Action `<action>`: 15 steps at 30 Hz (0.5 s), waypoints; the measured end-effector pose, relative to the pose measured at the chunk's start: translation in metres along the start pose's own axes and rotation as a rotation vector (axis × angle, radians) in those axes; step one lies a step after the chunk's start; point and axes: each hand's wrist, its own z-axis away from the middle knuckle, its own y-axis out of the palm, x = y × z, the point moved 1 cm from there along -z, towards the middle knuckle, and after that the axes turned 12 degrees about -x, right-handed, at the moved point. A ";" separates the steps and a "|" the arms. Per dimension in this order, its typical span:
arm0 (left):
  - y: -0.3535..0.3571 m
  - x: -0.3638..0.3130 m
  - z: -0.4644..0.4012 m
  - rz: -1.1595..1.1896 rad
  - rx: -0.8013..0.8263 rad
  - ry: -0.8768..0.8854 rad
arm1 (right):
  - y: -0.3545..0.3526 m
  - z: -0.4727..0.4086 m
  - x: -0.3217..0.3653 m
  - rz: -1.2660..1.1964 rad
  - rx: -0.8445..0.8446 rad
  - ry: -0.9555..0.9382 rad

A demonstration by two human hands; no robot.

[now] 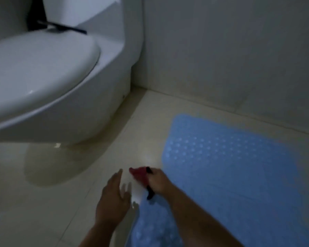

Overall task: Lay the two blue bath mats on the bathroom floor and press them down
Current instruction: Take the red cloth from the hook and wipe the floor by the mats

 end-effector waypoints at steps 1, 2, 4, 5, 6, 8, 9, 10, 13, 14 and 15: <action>-0.011 -0.020 -0.002 -0.007 0.071 0.025 | -0.012 0.030 0.008 -0.091 -0.016 0.045; -0.023 -0.041 -0.001 0.003 0.145 0.065 | -0.023 0.057 0.015 -0.163 -0.040 0.086; -0.046 -0.076 0.013 0.061 0.271 0.065 | -0.043 0.100 0.027 -0.236 -0.090 0.174; -0.058 -0.092 0.021 0.088 0.311 0.043 | -0.057 0.120 0.037 -0.254 -0.101 0.199; -0.075 -0.113 0.028 0.116 0.330 0.033 | -0.073 0.143 0.052 -0.275 -0.107 0.216; -0.110 -0.158 0.042 0.107 0.341 -0.013 | -0.106 0.184 0.088 -0.295 -0.133 0.148; -0.135 -0.191 0.046 0.101 0.330 -0.027 | -0.129 0.207 0.111 -0.290 -0.179 0.100; -0.159 -0.227 0.047 0.098 0.319 -0.012 | -0.157 0.229 0.133 -0.287 -0.253 0.078; -0.238 -0.338 0.083 0.124 0.366 0.107 | -0.238 0.316 0.193 -0.226 -0.537 0.039; -0.267 -0.373 0.095 0.128 0.387 0.140 | -0.265 0.349 0.217 -0.186 -0.599 0.028; -0.307 -0.411 0.107 0.121 0.417 0.169 | -0.293 0.388 0.249 -0.127 -0.622 -0.005</action>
